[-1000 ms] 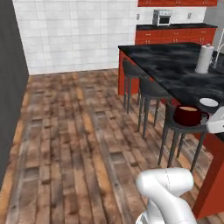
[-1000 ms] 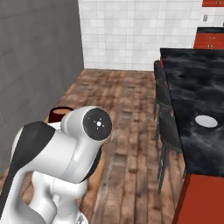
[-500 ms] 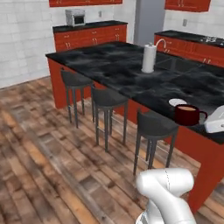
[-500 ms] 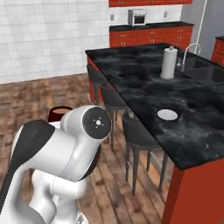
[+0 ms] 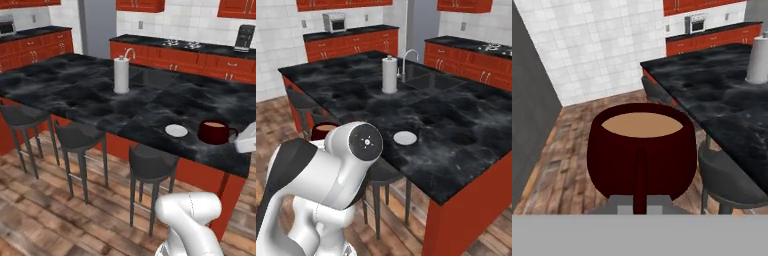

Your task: Pick the cup of tea, navigate to the dining table, and place it on the saucer.

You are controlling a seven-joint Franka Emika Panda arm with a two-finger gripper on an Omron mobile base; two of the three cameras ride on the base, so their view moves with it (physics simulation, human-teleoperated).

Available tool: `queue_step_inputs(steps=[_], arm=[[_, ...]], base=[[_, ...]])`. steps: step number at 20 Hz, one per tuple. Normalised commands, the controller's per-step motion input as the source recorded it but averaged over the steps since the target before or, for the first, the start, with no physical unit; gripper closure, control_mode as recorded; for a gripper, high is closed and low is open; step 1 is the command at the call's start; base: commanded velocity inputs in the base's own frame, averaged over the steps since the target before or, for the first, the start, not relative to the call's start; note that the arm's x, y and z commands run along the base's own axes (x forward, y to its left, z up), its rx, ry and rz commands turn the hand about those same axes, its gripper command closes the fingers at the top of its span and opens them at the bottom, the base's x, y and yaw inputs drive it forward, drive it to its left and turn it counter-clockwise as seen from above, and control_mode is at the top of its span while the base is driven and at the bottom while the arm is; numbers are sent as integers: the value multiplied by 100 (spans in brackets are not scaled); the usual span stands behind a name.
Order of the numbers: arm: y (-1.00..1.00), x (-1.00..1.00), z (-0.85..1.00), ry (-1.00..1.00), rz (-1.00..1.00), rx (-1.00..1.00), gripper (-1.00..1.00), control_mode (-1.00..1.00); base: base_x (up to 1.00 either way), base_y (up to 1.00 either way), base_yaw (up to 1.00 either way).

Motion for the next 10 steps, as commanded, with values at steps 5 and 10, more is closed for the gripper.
queue_step_inputs(steps=[5, 10], arm=[[0, 0, 0, 0, 0, 0, 100, 100], [0, 0, 0, 0, 0, 0, 100, 100]], base=[[54, 12, -37], [58, 0, -20]])
